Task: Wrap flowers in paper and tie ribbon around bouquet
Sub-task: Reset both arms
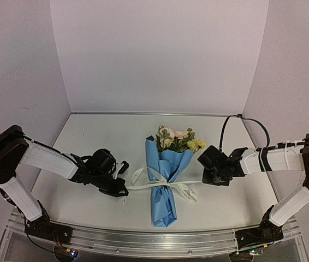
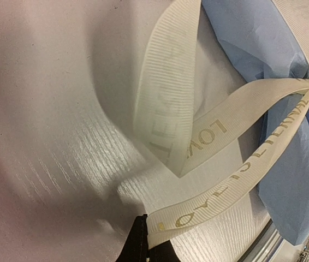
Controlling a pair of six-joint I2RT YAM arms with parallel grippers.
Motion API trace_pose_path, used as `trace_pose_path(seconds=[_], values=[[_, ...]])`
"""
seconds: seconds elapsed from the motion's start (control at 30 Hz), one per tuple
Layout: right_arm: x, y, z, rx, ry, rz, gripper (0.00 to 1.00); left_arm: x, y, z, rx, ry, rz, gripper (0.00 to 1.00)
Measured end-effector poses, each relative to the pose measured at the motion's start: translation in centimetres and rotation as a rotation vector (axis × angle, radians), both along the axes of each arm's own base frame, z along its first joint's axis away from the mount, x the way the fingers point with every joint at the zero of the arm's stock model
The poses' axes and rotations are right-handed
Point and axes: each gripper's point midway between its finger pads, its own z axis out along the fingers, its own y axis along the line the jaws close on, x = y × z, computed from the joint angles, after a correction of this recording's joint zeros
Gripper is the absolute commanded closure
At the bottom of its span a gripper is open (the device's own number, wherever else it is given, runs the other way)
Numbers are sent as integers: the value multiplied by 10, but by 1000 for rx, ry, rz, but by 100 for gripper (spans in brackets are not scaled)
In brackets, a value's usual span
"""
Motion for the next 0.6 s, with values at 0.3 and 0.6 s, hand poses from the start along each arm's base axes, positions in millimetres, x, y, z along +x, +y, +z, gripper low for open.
trace_pose_path(seconds=[0.3,0.6], values=[[1,-6,-1,-11,7,-7,100,1,2,7,-14,-13,6,100],[6,2,7,8,18,20,47,1,3,9,-14,-13,9,36]])
